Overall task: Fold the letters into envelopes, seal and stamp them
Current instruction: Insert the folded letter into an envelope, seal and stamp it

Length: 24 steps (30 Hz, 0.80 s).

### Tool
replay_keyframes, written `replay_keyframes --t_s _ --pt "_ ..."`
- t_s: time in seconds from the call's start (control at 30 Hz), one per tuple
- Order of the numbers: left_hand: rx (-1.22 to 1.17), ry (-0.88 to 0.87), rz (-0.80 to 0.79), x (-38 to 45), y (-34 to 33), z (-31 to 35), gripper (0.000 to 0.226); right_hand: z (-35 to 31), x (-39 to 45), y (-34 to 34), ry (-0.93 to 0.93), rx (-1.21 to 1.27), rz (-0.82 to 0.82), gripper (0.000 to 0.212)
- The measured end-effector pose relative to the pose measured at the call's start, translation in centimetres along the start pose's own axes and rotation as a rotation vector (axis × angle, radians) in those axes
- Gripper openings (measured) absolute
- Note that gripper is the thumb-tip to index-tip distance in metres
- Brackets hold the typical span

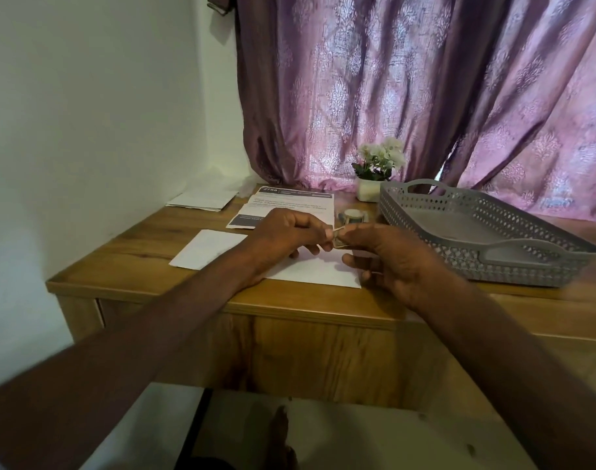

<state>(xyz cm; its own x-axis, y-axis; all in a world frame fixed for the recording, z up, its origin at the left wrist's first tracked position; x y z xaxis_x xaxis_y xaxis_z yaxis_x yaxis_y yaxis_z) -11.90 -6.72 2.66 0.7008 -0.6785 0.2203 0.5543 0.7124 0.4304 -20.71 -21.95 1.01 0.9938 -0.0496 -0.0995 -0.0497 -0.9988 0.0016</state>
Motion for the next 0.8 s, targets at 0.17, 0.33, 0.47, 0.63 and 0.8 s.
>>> replay_keyframes --t_s 0.17,0.33,0.47,0.63,0.8 --pt "0.076 -0.033 0.007 -0.1 -0.1 0.2 0.011 -3.7 -0.3 -0.1 0.243 -0.418 0.017 0.019" --pt "0.089 -0.04 -0.031 0.1 -0.7 0.2 0.004 -4.9 0.3 -1.0 0.254 -0.61 -0.131 0.015" --pt "0.12 -0.097 -0.032 0.2 -1.2 0.8 0.012 -5.5 0.5 -0.4 0.285 -0.618 -0.081 0.014" --pt "0.156 -0.111 0.079 -0.2 -0.3 1.4 0.014 -4.2 0.4 0.5 0.232 -0.487 -0.053 0.005" --pt "0.231 -0.091 0.116 -0.6 -0.1 1.5 0.01 -2.2 0.5 0.4 0.057 -0.397 -0.185 0.007"
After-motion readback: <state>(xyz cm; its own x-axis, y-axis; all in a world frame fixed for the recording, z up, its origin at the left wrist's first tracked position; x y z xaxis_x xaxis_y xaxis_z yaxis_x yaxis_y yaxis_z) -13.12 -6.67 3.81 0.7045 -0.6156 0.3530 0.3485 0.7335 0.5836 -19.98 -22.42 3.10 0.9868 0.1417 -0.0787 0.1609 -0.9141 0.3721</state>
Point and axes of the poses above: each hand's wrist, its own x-axis towards the middle knuckle, its own y-axis out of the back of the hand, z = x × y, the point moved 10 cm from there along x, towards the middle knuckle, and after that the axes turned 14 degrees about -z, right-handed, at the moved point
